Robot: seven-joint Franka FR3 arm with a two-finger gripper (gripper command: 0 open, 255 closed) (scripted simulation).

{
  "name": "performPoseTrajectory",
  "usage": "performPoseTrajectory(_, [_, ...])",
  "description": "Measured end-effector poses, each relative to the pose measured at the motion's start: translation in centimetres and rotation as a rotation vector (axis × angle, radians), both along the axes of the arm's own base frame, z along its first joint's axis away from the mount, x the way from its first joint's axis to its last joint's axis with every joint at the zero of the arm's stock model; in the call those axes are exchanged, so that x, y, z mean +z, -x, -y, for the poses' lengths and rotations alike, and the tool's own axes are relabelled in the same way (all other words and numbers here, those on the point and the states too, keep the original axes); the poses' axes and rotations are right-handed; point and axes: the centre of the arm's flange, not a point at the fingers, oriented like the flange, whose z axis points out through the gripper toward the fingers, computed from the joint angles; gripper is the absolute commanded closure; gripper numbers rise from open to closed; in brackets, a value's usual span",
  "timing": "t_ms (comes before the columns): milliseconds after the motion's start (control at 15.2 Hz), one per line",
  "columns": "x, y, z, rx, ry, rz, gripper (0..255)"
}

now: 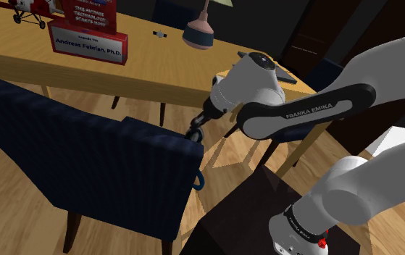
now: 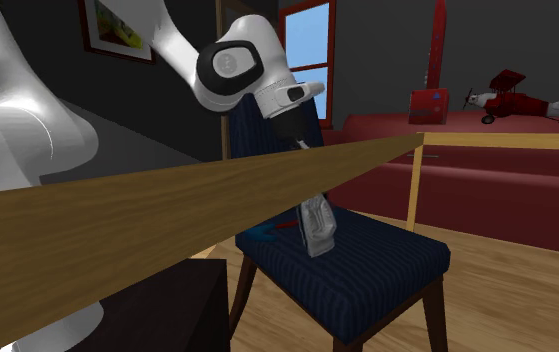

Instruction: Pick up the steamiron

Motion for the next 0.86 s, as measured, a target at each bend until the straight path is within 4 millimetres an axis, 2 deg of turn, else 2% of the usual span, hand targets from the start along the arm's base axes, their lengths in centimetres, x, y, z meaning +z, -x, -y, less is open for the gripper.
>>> performPoseTrajectory(858, [6.5, 0.0, 0.0, 0.000, 0.000, 0.000, 255])
